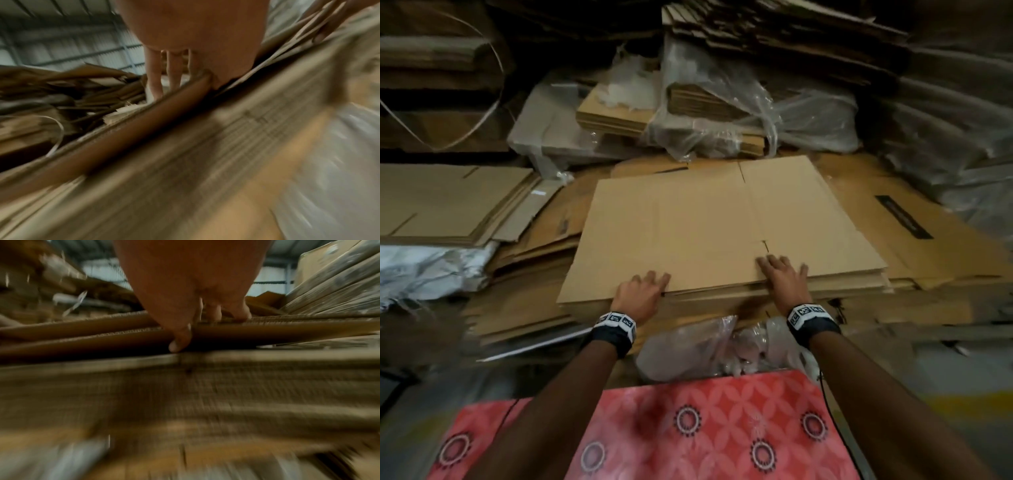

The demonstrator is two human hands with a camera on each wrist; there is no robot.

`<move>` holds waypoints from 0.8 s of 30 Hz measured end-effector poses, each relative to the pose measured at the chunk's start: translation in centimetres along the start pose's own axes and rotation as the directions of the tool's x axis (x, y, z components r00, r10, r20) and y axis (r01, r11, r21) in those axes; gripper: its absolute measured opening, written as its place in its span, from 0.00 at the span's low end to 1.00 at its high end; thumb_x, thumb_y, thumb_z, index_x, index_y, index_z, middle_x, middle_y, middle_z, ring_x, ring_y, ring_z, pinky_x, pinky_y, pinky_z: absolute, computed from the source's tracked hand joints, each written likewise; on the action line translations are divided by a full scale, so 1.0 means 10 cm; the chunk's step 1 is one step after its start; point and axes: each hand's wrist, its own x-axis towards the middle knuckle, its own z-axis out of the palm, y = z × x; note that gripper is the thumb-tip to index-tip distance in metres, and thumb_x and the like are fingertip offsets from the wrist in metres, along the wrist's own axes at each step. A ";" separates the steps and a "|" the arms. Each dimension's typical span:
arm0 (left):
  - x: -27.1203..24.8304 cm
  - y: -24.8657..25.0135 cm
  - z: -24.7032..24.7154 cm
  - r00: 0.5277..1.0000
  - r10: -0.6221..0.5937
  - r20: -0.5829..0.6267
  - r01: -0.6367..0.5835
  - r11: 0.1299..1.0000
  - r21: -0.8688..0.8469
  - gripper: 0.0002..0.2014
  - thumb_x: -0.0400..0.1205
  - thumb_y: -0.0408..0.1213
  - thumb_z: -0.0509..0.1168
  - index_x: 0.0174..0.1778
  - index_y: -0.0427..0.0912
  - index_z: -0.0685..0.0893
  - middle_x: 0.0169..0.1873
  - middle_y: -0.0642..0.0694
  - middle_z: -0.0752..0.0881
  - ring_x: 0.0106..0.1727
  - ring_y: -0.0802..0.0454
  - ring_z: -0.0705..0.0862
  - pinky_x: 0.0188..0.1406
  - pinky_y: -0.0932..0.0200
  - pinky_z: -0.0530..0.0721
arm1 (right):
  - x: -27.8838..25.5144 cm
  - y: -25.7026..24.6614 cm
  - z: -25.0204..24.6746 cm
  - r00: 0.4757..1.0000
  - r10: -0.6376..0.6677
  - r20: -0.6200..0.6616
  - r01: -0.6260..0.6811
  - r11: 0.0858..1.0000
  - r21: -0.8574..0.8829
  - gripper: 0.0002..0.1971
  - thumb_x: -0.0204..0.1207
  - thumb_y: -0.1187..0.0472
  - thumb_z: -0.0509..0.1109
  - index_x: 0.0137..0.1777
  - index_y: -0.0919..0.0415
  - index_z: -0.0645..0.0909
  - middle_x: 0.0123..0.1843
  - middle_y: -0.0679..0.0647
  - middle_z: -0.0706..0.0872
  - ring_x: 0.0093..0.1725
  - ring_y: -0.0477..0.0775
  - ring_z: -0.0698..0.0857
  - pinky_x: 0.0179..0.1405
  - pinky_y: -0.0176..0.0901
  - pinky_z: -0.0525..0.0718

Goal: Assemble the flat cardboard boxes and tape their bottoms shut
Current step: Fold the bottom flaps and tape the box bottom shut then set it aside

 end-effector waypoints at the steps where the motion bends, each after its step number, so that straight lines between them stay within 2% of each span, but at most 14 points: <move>1: -0.01 0.03 0.04 1.000 -0.003 0.001 0.003 1.000 -0.003 0.30 0.88 0.44 0.58 0.87 0.53 0.60 0.75 0.43 0.76 0.61 0.36 0.85 0.43 0.46 0.85 | 0.00 0.02 0.04 1.000 -0.010 0.019 0.010 1.000 -0.019 0.42 0.79 0.75 0.67 0.89 0.47 0.57 0.90 0.53 0.60 0.88 0.63 0.59 0.81 0.83 0.53; 3: -0.01 0.04 0.06 1.000 0.000 0.003 0.000 1.000 -0.006 0.29 0.88 0.45 0.58 0.87 0.53 0.60 0.76 0.43 0.75 0.62 0.37 0.85 0.47 0.45 0.86 | -0.01 0.04 0.05 0.998 -0.036 0.054 0.038 0.998 -0.050 0.43 0.82 0.73 0.66 0.91 0.49 0.50 0.92 0.54 0.54 0.90 0.65 0.54 0.82 0.82 0.50; 5: -0.02 -0.01 0.03 1.000 0.021 0.007 -0.021 1.000 -0.004 0.29 0.89 0.47 0.57 0.87 0.55 0.61 0.78 0.45 0.75 0.63 0.38 0.86 0.49 0.45 0.86 | -0.03 0.09 0.05 0.994 -0.069 0.081 0.075 0.995 -0.063 0.41 0.85 0.69 0.65 0.91 0.50 0.48 0.92 0.55 0.51 0.90 0.65 0.53 0.82 0.80 0.51; 9: -0.09 -0.10 0.01 0.999 0.029 0.022 -0.029 1.000 -0.010 0.28 0.90 0.51 0.58 0.87 0.58 0.61 0.78 0.48 0.75 0.61 0.41 0.87 0.45 0.46 0.86 | -0.11 0.17 0.00 0.987 -0.143 0.077 0.151 0.981 -0.122 0.33 0.90 0.52 0.59 0.91 0.49 0.50 0.92 0.51 0.55 0.89 0.61 0.59 0.82 0.74 0.63; 13: -0.13 -0.15 0.08 0.999 0.016 0.034 -0.015 0.999 -0.032 0.31 0.88 0.49 0.64 0.87 0.60 0.60 0.79 0.50 0.73 0.62 0.42 0.86 0.45 0.47 0.87 | -0.19 0.16 -0.06 0.983 -0.173 0.059 0.179 0.977 -0.119 0.31 0.89 0.46 0.61 0.90 0.46 0.56 0.91 0.47 0.60 0.88 0.57 0.65 0.79 0.67 0.68; 16: -0.13 -0.16 0.18 0.999 0.014 0.049 -0.011 0.999 -0.050 0.33 0.87 0.49 0.67 0.86 0.61 0.61 0.80 0.49 0.73 0.64 0.43 0.85 0.46 0.45 0.90 | -0.26 0.15 -0.04 0.984 -0.166 0.061 0.172 0.979 -0.110 0.33 0.87 0.49 0.65 0.89 0.46 0.58 0.90 0.47 0.61 0.87 0.56 0.66 0.76 0.64 0.70; 19: -0.13 -0.12 0.24 0.999 -0.011 0.048 0.015 0.996 -0.083 0.32 0.87 0.50 0.67 0.87 0.60 0.62 0.82 0.48 0.72 0.67 0.42 0.83 0.49 0.44 0.90 | -0.30 0.14 -0.03 0.985 -0.161 0.055 0.166 0.978 -0.128 0.36 0.85 0.58 0.68 0.89 0.47 0.57 0.91 0.47 0.61 0.87 0.56 0.65 0.77 0.63 0.71; 22: -0.10 -0.10 0.20 0.998 -0.051 0.043 0.058 0.982 -0.182 0.32 0.86 0.50 0.69 0.86 0.62 0.65 0.83 0.49 0.71 0.70 0.41 0.82 0.58 0.43 0.88 | -0.31 0.10 -0.02 0.991 -0.129 0.041 0.132 0.986 -0.097 0.37 0.84 0.64 0.69 0.89 0.46 0.59 0.90 0.47 0.63 0.87 0.56 0.66 0.79 0.65 0.71; 24: -0.11 -0.12 0.15 0.996 -0.065 0.054 0.076 0.965 -0.252 0.33 0.85 0.46 0.71 0.86 0.61 0.67 0.84 0.48 0.70 0.74 0.40 0.80 0.65 0.42 0.85 | -0.32 0.06 0.01 0.995 -0.093 0.023 0.094 0.995 -0.042 0.38 0.82 0.68 0.70 0.88 0.46 0.60 0.90 0.48 0.64 0.87 0.58 0.65 0.82 0.68 0.68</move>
